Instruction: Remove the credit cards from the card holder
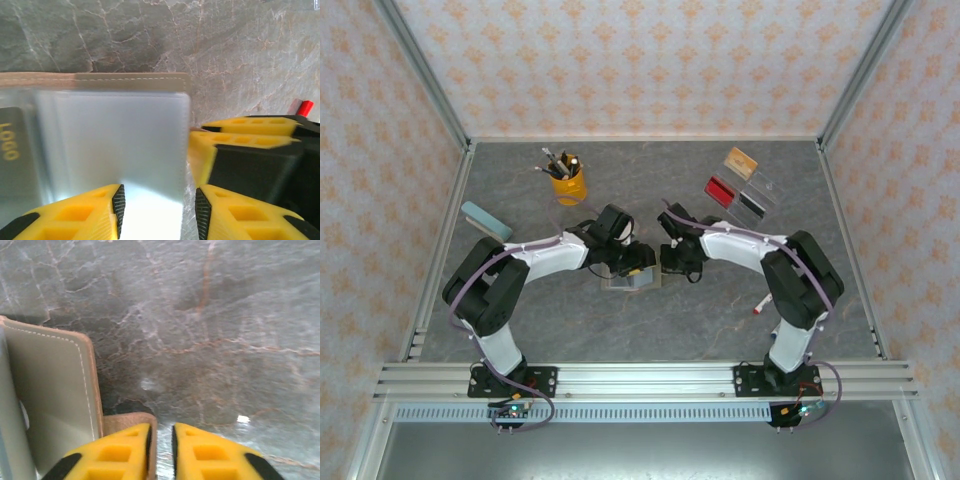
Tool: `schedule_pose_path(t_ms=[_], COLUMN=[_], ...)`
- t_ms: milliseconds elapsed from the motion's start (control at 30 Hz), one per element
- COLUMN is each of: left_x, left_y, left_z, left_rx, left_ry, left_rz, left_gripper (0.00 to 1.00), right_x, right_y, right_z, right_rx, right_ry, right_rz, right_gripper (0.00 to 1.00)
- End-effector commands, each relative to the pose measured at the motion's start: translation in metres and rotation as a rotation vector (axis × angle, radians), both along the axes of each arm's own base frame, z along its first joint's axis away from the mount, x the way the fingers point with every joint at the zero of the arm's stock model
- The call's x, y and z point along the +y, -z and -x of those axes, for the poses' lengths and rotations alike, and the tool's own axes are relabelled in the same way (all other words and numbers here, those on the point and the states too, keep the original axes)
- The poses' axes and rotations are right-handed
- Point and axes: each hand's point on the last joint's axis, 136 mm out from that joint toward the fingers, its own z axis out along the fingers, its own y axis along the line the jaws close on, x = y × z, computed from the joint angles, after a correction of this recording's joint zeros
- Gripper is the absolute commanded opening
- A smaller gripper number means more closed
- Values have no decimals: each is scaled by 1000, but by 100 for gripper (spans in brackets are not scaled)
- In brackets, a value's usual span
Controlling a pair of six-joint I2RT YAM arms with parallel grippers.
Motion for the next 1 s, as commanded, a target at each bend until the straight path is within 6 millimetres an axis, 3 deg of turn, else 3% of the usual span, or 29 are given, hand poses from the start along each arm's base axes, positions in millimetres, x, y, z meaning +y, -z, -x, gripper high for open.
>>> schedule_pose_path(t_ms=[0,133,367,533,767,967], left_x=[7,8,0,1,5,9], left_y=[-5,-1,8,17,28,6], left_z=[-1,-3,-4,-5,-3,-7], left_rx=[-40,-36,-7,14,49,11], left_ry=[-7,-20,-19,-21,-24,-34], left_rz=[-44,-48,-17,-38,-86,-46], left_gripper=[43,37,22,16,13,15], right_x=[-22,-21,5,17,26,41], right_y=[-29,-43,-50,-66,-73,-66], right_z=[-11,-11,-6,-8,-7,-1], right_rx=[-118,-152,-124,-153,-177,-153], right_ry=[68,70,24,12,1,-34], right_rz=[38,8,-131,-208,-229,-221], right_gripper=[28,31,33,31,30,23])
